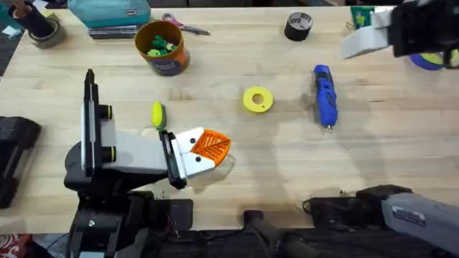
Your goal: Pick up the gripper from the table and insert it into the empty holder that is missing its gripper. Then pick up a screw, insert it into the mounting hole, and use the screwdriver to tighten it. Finally, clean up the table by picking up the vegetable and placing it into the bucket.
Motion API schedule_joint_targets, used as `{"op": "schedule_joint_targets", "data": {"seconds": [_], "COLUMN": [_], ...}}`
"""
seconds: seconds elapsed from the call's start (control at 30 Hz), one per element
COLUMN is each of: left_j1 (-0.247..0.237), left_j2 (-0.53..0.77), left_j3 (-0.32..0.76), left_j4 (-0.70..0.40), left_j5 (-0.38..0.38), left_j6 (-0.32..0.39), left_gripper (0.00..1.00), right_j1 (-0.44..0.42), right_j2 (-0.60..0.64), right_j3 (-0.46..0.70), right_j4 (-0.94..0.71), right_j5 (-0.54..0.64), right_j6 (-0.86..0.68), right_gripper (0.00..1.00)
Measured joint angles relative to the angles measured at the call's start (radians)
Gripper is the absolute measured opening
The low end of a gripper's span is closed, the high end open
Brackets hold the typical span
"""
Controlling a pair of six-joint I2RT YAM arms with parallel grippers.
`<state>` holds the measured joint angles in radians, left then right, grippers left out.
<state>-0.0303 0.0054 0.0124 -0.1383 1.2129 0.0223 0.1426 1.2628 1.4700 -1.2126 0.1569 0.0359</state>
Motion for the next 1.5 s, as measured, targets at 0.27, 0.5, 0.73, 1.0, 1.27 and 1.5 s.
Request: {"op": "schedule_joint_targets", "data": {"seconds": [0.27, 0.5, 0.73, 1.0, 1.27, 1.5], "left_j1": [0.0, 0.0, 0.0, 0.0, 0.0, 0.0], "left_j2": [0.0, 0.0, 0.0, 0.0, 0.0, 0.0], "left_j3": [0.0, 0.0, 0.0, 0.0, 0.0, 0.0], "left_j4": [0.0, 0.0, 0.0, 0.0, 0.0, 0.0], "left_j5": [0.0, 0.0, 0.0, 0.0, 0.0, 0.0], "left_j6": [0.0, 0.0, 0.0, 0.0, 0.0, 0.0], "left_gripper": [0.009, 0.009, 0.009, 0.009, 0.008, 0.008], "right_j1": [-0.06, -0.115, -0.122, -0.122, -0.123, -0.125], "right_j2": [0.167, 0.297, 0.359, 0.359, 0.401, 0.449], "right_j3": [-0.001, -0.083, -0.279, -0.353, -0.353, -0.353], "right_j4": [0.038, 0.183, 0.387, 0.489, 0.569, 0.575], "right_j5": [-0.03, -0.085, -0.134, -0.151, -0.151, -0.151], "right_j6": [0.07, 0.081, 0.042, -0.054, -0.082, -0.061], "right_gripper": [0.996, 0.996, 0.995, 0.996, 0.996, 0.996]}}
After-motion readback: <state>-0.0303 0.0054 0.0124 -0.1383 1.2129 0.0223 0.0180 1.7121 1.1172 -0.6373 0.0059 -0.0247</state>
